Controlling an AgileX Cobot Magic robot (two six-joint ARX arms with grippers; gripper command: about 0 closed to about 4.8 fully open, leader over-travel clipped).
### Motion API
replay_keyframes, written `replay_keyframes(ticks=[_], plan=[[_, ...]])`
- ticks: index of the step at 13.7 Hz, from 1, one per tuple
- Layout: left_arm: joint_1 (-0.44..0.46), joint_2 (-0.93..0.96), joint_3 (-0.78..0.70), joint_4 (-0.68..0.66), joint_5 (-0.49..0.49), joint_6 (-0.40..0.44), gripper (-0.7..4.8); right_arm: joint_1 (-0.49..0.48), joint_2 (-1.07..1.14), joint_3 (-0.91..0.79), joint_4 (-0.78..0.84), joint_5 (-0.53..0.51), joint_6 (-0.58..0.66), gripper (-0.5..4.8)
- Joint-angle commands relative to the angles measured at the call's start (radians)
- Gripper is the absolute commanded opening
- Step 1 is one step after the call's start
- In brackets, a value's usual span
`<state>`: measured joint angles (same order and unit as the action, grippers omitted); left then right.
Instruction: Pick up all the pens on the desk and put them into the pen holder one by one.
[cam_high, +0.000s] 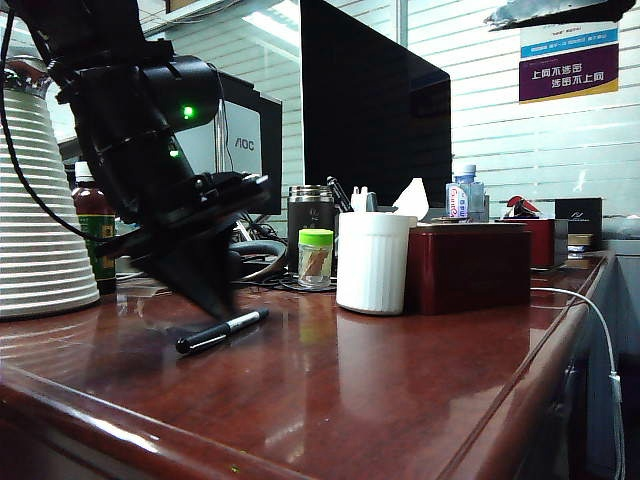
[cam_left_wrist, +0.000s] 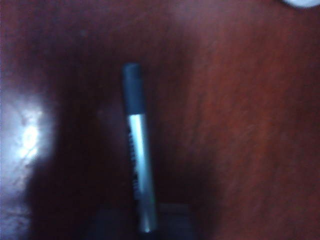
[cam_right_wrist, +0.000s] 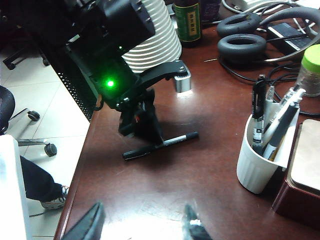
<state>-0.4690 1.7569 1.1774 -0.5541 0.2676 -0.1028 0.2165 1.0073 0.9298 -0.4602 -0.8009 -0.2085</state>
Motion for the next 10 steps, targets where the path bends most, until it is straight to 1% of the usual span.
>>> replay_keyframes(ticks=[1,4,6,8,10], plan=[[-0.004,-0.006,0.012,0.013,0.045,-0.077,3.95,0.000,-0.002,0.004,0.016,-0.001,-0.006,2.03],[-0.031,-0.004,0.012,0.008,0.022,-0.080,3.94,0.001,-0.002,0.004,0.016,-0.008,-0.006,2.02],[-0.079,-0.004,0.012,0.001,-0.061,-0.066,3.94,0.001,-0.002,0.004,0.012,-0.057,-0.005,2.02],[-0.116,-0.004,0.012,-0.002,-0.170,-0.062,3.94,0.001,-0.002,0.004,0.011,-0.058,-0.005,2.02],[-0.124,-0.004,0.012,-0.014,-0.249,-0.063,3.93,0.001,-0.002,0.004,0.011,-0.058,-0.005,2.02]])
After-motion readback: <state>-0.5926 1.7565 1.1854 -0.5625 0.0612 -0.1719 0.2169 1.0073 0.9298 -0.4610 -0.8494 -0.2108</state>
